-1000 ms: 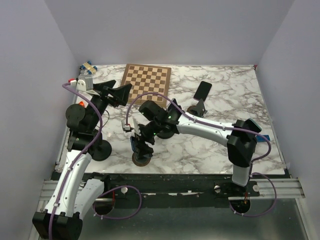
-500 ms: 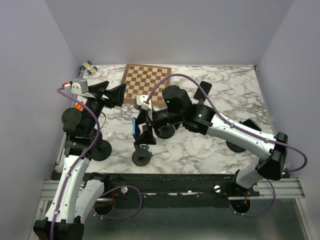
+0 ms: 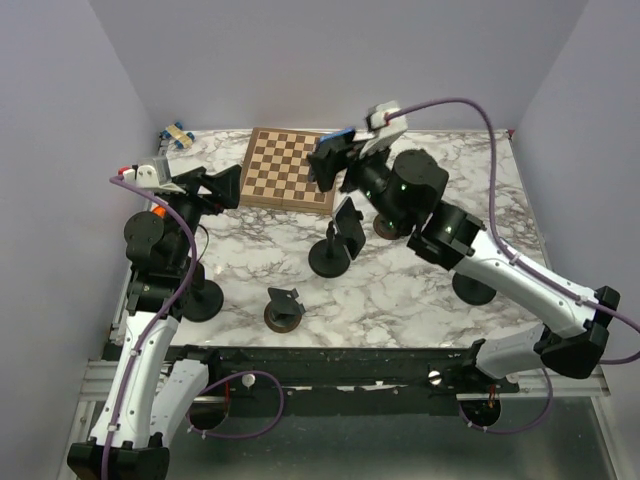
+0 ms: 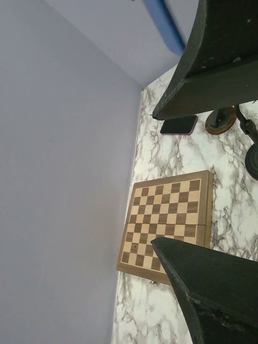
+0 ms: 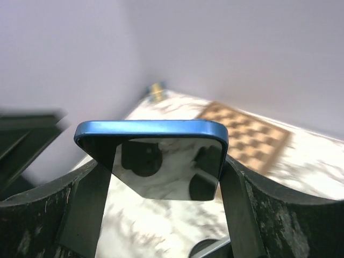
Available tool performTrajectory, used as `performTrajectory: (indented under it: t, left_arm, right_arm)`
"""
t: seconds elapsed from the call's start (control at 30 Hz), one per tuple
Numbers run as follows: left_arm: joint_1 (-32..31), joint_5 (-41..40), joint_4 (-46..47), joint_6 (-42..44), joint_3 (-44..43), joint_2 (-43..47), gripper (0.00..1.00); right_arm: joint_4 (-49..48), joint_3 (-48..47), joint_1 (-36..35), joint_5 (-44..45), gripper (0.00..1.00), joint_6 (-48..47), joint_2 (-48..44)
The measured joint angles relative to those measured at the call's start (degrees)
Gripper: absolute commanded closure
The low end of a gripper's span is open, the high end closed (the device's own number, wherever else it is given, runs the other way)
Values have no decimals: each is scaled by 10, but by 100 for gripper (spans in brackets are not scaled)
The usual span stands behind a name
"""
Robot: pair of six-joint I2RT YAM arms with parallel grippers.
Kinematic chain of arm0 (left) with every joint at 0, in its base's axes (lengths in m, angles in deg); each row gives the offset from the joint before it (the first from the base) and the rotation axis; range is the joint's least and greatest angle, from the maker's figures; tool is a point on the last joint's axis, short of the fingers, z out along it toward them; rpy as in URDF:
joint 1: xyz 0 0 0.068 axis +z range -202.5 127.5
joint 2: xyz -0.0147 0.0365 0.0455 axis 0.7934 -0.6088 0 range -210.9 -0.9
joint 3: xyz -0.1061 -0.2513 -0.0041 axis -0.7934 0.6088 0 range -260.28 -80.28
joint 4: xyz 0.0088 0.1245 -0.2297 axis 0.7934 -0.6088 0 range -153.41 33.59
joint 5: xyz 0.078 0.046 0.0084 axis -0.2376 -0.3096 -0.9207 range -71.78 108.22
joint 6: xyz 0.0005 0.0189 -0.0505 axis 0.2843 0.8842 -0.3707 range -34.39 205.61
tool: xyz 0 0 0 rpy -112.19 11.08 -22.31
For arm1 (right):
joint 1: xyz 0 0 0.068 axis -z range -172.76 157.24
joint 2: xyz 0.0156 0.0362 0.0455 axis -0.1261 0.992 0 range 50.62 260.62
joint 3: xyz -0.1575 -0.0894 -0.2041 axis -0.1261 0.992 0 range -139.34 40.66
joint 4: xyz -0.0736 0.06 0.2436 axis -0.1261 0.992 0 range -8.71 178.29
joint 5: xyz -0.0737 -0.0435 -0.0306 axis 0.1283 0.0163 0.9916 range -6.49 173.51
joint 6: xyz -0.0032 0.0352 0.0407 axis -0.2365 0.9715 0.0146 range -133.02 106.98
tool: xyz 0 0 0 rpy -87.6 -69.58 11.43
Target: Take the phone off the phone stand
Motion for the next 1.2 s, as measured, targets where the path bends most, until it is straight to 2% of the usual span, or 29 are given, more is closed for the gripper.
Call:
performTrajectory:
  t: [0.1,0.27,0.5,0.7,0.9,1.0,1.2]
  left_arm:
    - [0,-2,0,0,0,0,3]
    - [0,-2,0,0,0,0,3]
    - [0,3,2,-3,0,0,3]
    - [0,21,14,-9,0,-5,3]
    - [0,33,17,-16,0,-11,2]
    - [0,36,19,-19,0,-12,3]
    - [0,42,19,-27,0,-13,3]
  right_arm:
    - [41,-65,82,87,99,47,25]
    - [137,-208,278,158,99,117,104]
    - [270,-268,427,108,99,186,208]
    - [370,-382,477,70,99,217,377]
    - [467,-493,491,33,99,250,508]
    - [498,-506,491,38,99,256,528]
    - [512,-466,491,57,99,254,529]
